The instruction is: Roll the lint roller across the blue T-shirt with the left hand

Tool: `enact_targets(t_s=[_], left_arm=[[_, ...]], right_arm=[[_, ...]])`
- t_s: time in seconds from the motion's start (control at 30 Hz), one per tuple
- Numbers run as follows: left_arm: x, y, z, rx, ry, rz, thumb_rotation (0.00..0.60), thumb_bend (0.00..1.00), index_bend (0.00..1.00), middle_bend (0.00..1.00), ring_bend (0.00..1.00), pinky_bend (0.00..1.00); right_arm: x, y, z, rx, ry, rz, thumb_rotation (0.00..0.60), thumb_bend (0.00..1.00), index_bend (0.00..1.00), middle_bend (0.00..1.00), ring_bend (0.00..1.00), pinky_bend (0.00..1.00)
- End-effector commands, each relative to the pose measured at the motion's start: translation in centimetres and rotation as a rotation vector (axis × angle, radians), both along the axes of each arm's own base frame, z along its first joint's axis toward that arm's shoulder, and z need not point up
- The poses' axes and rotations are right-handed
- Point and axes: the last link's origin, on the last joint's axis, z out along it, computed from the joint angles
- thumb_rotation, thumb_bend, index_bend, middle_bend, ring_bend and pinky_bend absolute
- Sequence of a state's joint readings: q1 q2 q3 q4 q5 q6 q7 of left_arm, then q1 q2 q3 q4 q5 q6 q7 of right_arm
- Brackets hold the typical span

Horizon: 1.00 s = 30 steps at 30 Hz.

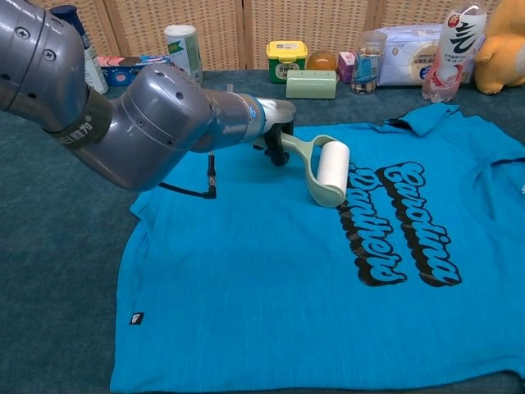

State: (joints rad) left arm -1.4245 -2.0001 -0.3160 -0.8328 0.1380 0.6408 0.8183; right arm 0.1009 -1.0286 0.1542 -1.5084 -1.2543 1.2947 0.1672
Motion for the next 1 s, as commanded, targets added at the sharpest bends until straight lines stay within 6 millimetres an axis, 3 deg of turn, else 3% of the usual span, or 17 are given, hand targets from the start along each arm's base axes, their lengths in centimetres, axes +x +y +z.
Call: enact_targets(t_s=[0.03,0.43,0.7,1.0], left_arm=[[0.3,-0.1,-0.2,-0.003,-0.012,-0.002,0.600,0.82,1.00,0.85,0.84,1.00],[0.2,-0.2,-0.7,0.001,0.053,-0.039,0.600,0.82,1.00,0.85,0.84,1.00],[-0.6,0.1,0.2,0.031,0.136,-0.035,0.600,0.82,1.00,0.85,0.84,1.00],[-4.7,1.1,2.9,0.070,0.179,0.035,0.600,0.82,1.00,0.85,0.84,1.00]], right_arm=[[0.0,0.0,0.0,0.001,-0.001,0.000,0.600,0.00,0.04,0.00,0.00,0.00],[0.2,0.0,0.0,0.002,-0.004,0.005,0.600,0.00,0.04,0.00,0.00,0.00],[0.2,0.1,0.0,0.003,-0.004,0.008,0.600,0.00,0.04,0.00,0.00,0.00],[0.5,0.2,-0.2,0.007,-0.001,0.017,0.600,0.00,0.04,0.00,0.00,0.00]])
